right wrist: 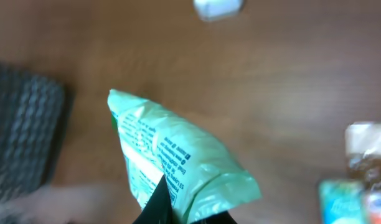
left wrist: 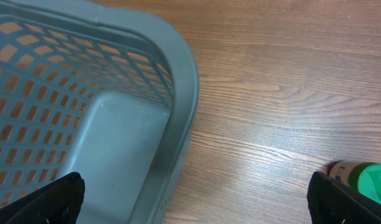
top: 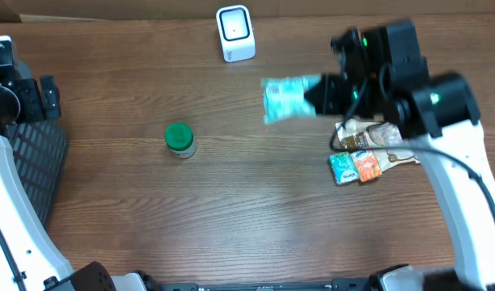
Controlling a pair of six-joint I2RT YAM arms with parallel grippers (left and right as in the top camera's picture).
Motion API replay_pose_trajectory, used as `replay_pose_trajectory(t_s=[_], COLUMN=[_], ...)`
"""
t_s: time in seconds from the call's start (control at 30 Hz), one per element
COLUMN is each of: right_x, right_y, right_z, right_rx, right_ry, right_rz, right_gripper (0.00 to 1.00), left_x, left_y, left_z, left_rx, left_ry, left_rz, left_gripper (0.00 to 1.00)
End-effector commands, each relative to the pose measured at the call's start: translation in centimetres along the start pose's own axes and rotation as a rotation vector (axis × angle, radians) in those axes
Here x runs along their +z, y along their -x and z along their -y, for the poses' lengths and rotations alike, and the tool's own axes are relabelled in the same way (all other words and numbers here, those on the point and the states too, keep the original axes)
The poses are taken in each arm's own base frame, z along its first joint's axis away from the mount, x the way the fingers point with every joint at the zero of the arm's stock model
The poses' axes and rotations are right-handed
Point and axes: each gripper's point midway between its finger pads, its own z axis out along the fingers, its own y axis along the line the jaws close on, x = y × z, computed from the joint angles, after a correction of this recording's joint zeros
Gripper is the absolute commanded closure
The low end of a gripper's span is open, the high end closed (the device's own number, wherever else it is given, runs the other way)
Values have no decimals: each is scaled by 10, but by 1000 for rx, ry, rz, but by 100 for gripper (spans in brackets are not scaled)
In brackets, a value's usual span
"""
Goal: Scan the item barcode
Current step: 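Lift the light-blue wipes pack and carry it toward the scanner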
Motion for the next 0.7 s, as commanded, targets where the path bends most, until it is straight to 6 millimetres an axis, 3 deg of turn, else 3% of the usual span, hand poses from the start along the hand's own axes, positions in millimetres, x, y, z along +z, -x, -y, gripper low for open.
replay_pose_trajectory(t_s=[0.0, 0.13, 0.27, 0.4, 0.53, 0.67], right_x=[7, 25, 53, 90, 129, 177], right_y=[48, 102, 158, 199, 217, 214], right_z=[11, 22, 20, 10, 13, 10], right_rx=[-46, -73, -203, -371, -619, -854], right_ry=[-185, -357, -459, -521, -699, -786], right_rz=[107, 245, 428, 560, 578, 514], right_gripper=[96, 96, 96, 96, 96, 96], left_x=[1, 1, 1, 1, 1, 1], left_y=[2, 2, 2, 2, 2, 2], left_z=[0, 0, 0, 0, 0, 0], left_rx=[24, 24, 24, 24, 24, 24], left_ry=[-1, -1, -1, -1, -1, -1], left_rz=[2, 3, 3, 2, 3, 3], left_gripper=[0, 0, 0, 0, 0, 0])
